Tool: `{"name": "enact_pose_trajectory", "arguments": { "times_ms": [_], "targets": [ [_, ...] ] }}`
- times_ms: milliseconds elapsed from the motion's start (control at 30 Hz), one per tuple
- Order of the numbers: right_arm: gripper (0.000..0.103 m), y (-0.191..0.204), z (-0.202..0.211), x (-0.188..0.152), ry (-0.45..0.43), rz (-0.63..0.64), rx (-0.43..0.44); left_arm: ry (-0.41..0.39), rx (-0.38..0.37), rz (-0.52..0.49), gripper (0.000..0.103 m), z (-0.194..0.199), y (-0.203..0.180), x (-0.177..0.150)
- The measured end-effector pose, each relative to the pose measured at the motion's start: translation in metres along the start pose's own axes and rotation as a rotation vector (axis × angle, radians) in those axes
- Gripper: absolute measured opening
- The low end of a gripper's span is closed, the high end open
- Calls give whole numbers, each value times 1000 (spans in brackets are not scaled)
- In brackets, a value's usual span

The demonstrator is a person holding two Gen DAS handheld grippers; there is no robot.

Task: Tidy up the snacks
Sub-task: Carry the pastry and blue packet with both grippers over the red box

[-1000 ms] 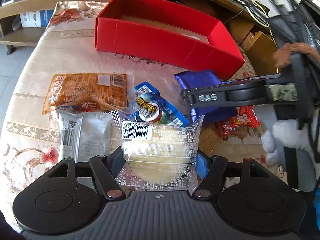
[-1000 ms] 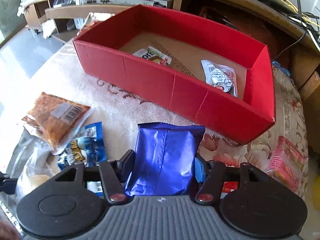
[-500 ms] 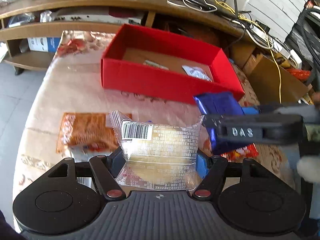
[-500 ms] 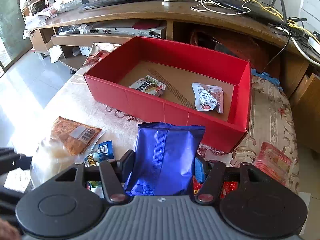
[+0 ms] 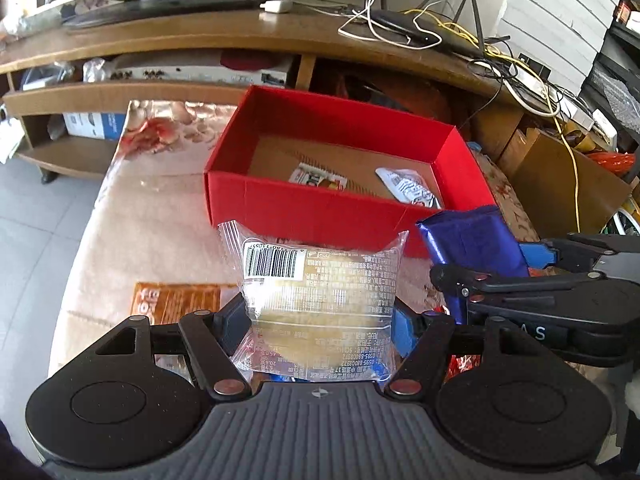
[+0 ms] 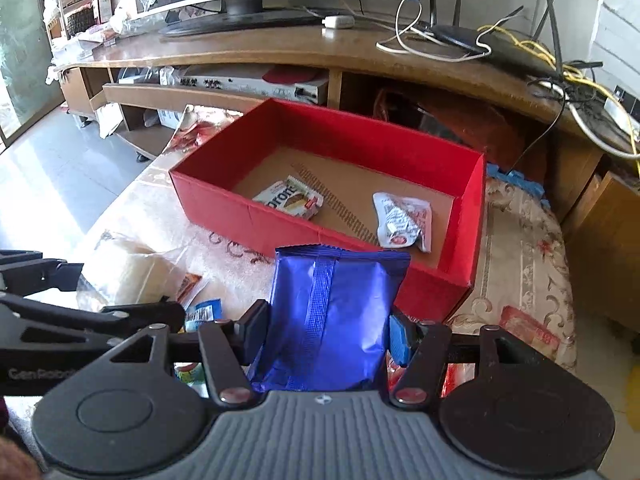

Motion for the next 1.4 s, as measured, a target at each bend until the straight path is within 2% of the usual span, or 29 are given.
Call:
{"name": "enact_pose_trajectory", "arguments": {
  "times_ms": [133,433,733,1033,1400],
  "targets": [
    [56,-5,6,7,-29,11,-40,-20,-1,-14,75,0,-4,8],
    [56,-20,18,20,-78,-27,-65,-61,-2,-24,75,-2,-14,29],
    [56,-39,25,51,-141,-56,-102,-129,18,-40,74,-3,-26,67],
    [56,-60,10,74,-160,-95,-119,-159,57,-68,73,-21,-35,95],
    [56,-82,-17,87,-156,-129,-121,-161,117,-106,73,-49,-40,113]
  ]
}}
Point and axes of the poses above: each gripper's, at about its wrist camera, not at the fingertips, and z roughly against the way its jaws point, y to its left, x to its top, the point moved 10 cm from there along -z, roughly the way its jaws point, and after that the axes turned 9 degrees about x, right-handed, at the moved point
